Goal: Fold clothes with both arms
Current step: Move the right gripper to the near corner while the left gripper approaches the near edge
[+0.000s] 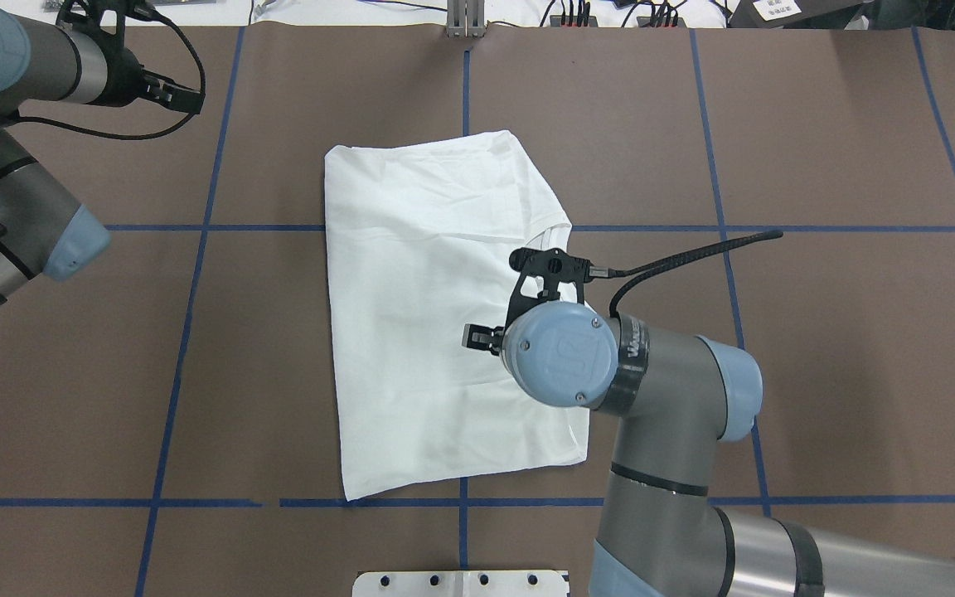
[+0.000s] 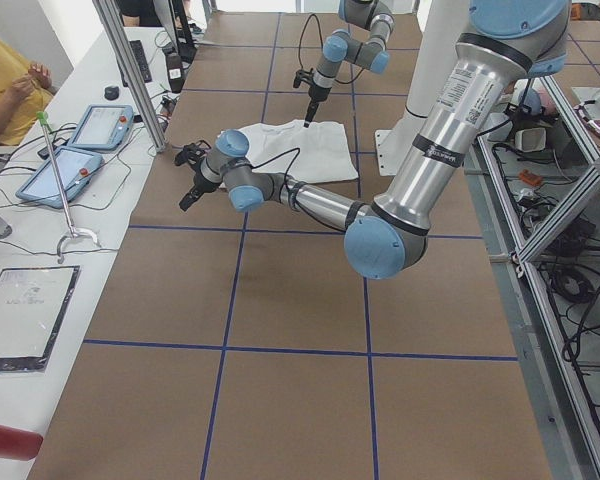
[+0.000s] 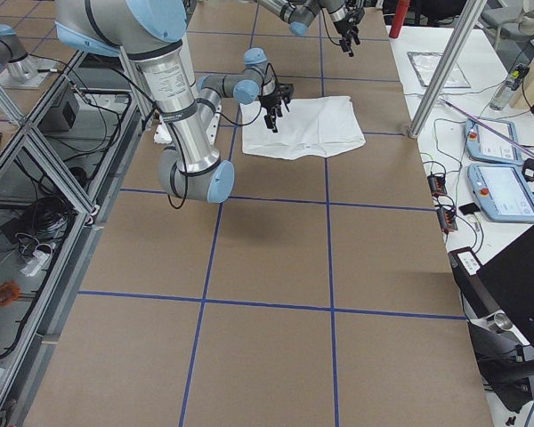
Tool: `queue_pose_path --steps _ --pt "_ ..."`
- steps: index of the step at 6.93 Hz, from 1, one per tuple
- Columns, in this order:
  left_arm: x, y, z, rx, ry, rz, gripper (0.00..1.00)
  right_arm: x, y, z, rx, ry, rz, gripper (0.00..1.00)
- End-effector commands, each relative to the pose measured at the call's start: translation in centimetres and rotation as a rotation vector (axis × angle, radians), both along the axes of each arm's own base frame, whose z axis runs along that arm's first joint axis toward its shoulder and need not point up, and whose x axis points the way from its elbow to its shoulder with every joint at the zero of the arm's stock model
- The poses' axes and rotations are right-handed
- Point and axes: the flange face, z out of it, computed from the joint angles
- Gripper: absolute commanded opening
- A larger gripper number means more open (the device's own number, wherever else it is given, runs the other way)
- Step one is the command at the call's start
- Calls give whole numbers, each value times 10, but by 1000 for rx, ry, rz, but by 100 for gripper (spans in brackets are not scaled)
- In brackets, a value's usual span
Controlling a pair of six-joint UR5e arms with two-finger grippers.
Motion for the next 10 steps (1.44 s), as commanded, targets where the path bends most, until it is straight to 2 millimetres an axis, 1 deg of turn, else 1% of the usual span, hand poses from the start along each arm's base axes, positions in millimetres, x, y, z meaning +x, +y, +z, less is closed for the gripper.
queue_pose_path --steps 1,2,4,5,7,8,9,10 --pt "3 2 -1 0 2 4 100 -12 40 30 9 33 -27 100" --pt "4 2 -2 2 3 5 100 -9 42 50 4 68 -34 100" --pt "4 2 -3 3 4 5 100 -8 44 76 -18 160 -44 100" --pt "3 3 -2 2 5 5 100 -10 52 80 -37 232 -58 100" --pt "4 3 -3 3 6 5 100 -5 52 93 -58 300 -61 100" --pt "4 3 -4 2 8 3 100 2 53 96 -72 359 -66 100" --pt "3 3 -6 -6 21 -6 100 18 52 80 -66 328 -58 100" --pt "4 6 -12 -3 33 -7 100 40 58 63 -52 267 -61 100"
